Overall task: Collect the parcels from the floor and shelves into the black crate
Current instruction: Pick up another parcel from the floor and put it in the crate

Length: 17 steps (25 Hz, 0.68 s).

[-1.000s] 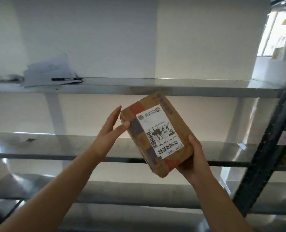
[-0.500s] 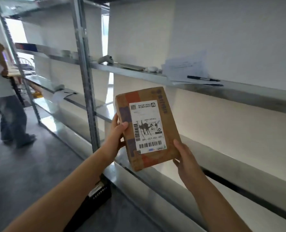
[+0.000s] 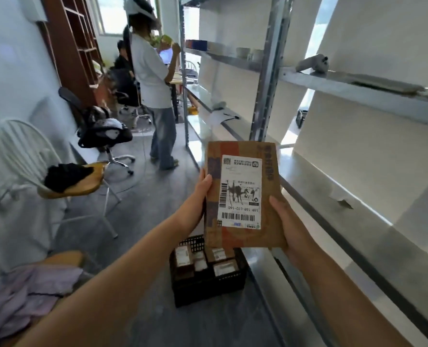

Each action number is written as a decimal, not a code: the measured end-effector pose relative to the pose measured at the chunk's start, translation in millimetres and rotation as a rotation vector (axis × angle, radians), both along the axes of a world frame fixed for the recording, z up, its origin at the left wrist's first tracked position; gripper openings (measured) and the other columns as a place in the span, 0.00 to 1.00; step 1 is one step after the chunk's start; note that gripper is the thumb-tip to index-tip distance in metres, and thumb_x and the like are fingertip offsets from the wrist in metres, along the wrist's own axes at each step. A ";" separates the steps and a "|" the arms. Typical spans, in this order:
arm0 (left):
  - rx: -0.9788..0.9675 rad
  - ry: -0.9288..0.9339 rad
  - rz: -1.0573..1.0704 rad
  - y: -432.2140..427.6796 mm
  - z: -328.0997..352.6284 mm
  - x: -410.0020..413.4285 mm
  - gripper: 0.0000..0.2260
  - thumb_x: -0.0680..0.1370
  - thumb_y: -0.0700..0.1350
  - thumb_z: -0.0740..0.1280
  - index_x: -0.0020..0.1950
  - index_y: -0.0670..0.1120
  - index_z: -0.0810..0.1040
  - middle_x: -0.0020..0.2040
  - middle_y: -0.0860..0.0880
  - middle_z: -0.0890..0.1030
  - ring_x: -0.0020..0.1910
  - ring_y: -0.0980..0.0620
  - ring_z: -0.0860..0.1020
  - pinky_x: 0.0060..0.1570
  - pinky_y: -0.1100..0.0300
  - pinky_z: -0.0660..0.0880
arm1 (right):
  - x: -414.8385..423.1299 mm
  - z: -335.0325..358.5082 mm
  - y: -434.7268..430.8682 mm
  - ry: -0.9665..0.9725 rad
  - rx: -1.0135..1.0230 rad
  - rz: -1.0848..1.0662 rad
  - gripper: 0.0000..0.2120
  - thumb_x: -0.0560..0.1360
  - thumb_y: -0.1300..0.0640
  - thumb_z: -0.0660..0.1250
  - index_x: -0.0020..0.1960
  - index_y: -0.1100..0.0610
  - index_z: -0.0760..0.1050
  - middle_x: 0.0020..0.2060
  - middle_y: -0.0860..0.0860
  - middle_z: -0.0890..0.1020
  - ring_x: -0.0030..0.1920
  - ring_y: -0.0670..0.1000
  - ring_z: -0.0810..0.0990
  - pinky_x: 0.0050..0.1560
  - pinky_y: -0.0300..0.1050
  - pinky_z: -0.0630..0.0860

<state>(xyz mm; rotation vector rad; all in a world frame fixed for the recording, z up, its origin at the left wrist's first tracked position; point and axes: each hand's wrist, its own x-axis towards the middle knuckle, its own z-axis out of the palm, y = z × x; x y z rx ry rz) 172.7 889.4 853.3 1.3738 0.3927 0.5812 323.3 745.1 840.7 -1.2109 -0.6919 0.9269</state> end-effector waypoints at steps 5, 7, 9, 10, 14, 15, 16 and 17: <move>0.017 0.054 0.186 22.2 -17.3 44.5 0.31 0.74 0.65 0.57 0.71 0.48 0.64 0.57 0.49 0.82 0.55 0.50 0.81 0.47 0.61 0.79 | 61.4 -18.3 57.1 -0.001 -0.055 0.125 0.22 0.76 0.47 0.61 0.70 0.44 0.65 0.54 0.50 0.84 0.52 0.52 0.83 0.47 0.49 0.81; 0.004 0.053 0.235 34.6 -23.8 63.2 0.31 0.72 0.64 0.61 0.71 0.51 0.62 0.59 0.46 0.80 0.56 0.48 0.81 0.50 0.57 0.79 | 82.8 -26.2 77.2 0.015 -0.069 0.169 0.20 0.76 0.47 0.61 0.68 0.43 0.67 0.52 0.50 0.84 0.51 0.53 0.84 0.44 0.49 0.82; -0.052 0.026 0.274 45.8 -28.5 74.2 0.31 0.71 0.64 0.62 0.70 0.52 0.63 0.59 0.45 0.80 0.55 0.46 0.81 0.51 0.53 0.79 | 96.1 -35.8 96.0 0.052 -0.084 0.200 0.18 0.76 0.47 0.61 0.67 0.43 0.69 0.51 0.50 0.85 0.50 0.53 0.84 0.41 0.48 0.82; -0.080 0.027 0.287 53.3 -32.5 79.0 0.30 0.72 0.64 0.61 0.70 0.52 0.64 0.59 0.45 0.81 0.55 0.45 0.81 0.51 0.52 0.79 | 101.8 -42.4 106.1 0.059 -0.096 0.209 0.18 0.77 0.47 0.61 0.66 0.43 0.69 0.51 0.50 0.85 0.50 0.53 0.84 0.41 0.47 0.82; -0.114 0.096 0.331 104.2 -57.7 94.5 0.27 0.72 0.63 0.59 0.69 0.55 0.64 0.59 0.46 0.81 0.55 0.46 0.81 0.50 0.53 0.80 | 120.5 -65.7 159.3 0.062 -0.146 0.252 0.16 0.77 0.47 0.61 0.64 0.42 0.70 0.51 0.50 0.85 0.50 0.53 0.84 0.41 0.47 0.81; -0.126 0.121 0.338 120.0 -64.7 98.2 0.27 0.72 0.63 0.58 0.69 0.55 0.64 0.59 0.47 0.81 0.55 0.47 0.81 0.50 0.54 0.80 | 126.4 -72.6 174.6 0.065 -0.159 0.248 0.15 0.77 0.48 0.61 0.64 0.41 0.70 0.51 0.50 0.85 0.50 0.53 0.84 0.40 0.47 0.81; -0.137 0.149 0.337 135.0 -72.3 101.8 0.27 0.73 0.64 0.57 0.70 0.55 0.63 0.58 0.48 0.81 0.55 0.49 0.81 0.51 0.54 0.79 | 131.5 -78.7 188.8 0.065 -0.175 0.244 0.15 0.77 0.48 0.61 0.64 0.41 0.69 0.50 0.50 0.85 0.49 0.53 0.84 0.39 0.46 0.81; -0.149 0.185 0.329 153.1 -84.8 106.9 0.27 0.73 0.64 0.57 0.70 0.55 0.63 0.58 0.48 0.81 0.55 0.49 0.81 0.53 0.53 0.79 | 137.0 -89.0 205.0 0.059 -0.199 0.239 0.16 0.77 0.47 0.62 0.64 0.40 0.68 0.51 0.49 0.85 0.49 0.52 0.84 0.39 0.45 0.81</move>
